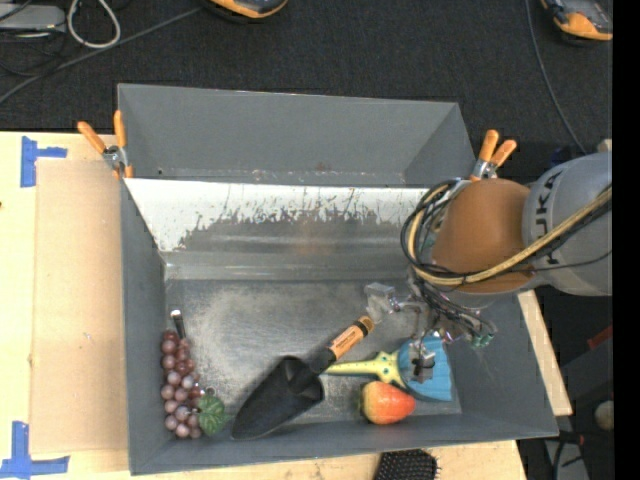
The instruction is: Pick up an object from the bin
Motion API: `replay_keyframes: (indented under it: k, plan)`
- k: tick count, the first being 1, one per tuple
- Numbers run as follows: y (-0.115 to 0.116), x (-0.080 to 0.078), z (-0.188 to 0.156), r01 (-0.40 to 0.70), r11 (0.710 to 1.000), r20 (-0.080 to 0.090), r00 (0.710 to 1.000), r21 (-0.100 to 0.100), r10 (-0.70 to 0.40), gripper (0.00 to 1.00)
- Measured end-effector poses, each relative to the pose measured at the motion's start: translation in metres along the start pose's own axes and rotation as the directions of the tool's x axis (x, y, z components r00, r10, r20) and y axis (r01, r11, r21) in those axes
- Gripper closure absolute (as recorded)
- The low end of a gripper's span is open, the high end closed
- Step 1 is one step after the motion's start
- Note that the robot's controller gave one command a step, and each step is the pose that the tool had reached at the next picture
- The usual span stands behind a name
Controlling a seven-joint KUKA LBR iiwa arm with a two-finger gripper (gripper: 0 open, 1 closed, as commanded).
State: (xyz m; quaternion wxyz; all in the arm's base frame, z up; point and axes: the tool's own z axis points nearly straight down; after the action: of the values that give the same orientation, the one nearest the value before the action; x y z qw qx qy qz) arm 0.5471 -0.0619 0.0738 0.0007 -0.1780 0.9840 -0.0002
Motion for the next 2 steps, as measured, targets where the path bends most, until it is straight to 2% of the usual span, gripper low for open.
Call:
replay_keyframes:
  k: [1, 2]
  plan:
    - [0.012, -0.011, 0.005, 0.069, 0.998, 0.007, 0.998, 0.003, -0.069, 0.00]
    - [0.005, 0.028, 0.004, 0.111, 0.994, 0.002, 0.994, -0.001, -0.111, 0.00]
